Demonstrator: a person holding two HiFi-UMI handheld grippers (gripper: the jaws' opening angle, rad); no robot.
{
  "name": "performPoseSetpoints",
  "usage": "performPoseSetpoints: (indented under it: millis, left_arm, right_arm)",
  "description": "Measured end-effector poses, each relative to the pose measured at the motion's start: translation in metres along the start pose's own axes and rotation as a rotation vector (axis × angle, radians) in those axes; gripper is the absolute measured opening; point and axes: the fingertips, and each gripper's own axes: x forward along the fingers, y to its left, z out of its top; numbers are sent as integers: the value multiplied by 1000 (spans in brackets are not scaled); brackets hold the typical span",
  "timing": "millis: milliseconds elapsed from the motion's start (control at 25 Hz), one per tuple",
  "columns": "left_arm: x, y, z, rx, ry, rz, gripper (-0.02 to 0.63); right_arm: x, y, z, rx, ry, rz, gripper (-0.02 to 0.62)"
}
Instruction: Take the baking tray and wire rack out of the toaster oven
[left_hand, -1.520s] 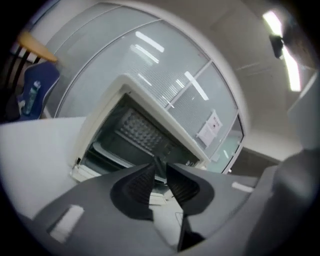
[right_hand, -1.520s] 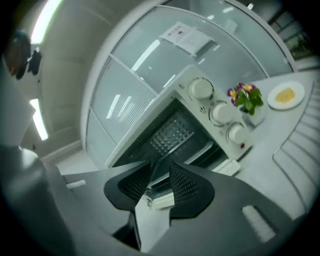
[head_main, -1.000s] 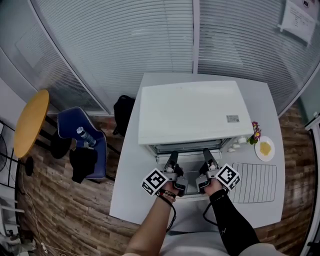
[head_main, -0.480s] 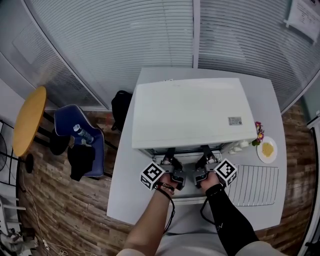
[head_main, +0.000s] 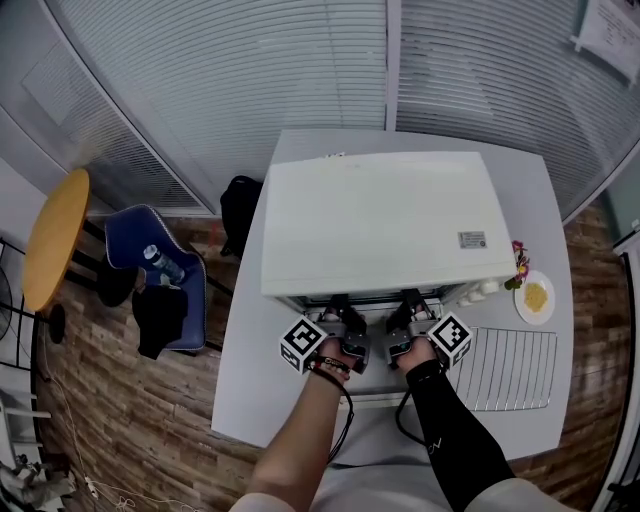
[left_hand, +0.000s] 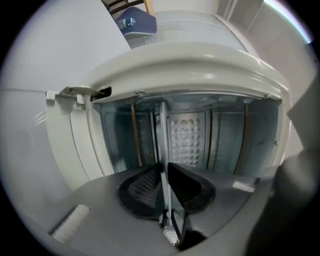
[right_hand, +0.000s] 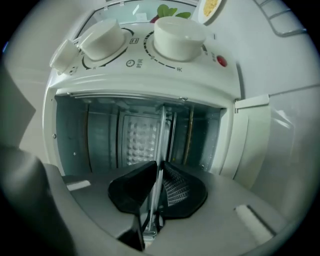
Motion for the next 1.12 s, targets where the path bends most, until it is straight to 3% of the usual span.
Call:
performPoseSetpoints:
  millis: [840, 1000, 1120]
  left_arm:
    - [-63, 9, -28, -27, 17, 2, 112]
    - [-67, 8, -30, 2, 4, 1, 114]
    - [-62, 8, -31, 7, -1, -17, 114]
  right_arm:
    - [-67, -8, -20, 49, -25, -26, 46]
    - [-70, -12, -22, 66, -25, -45, 51]
    - [-64, -15, -19, 81, -20, -41, 105]
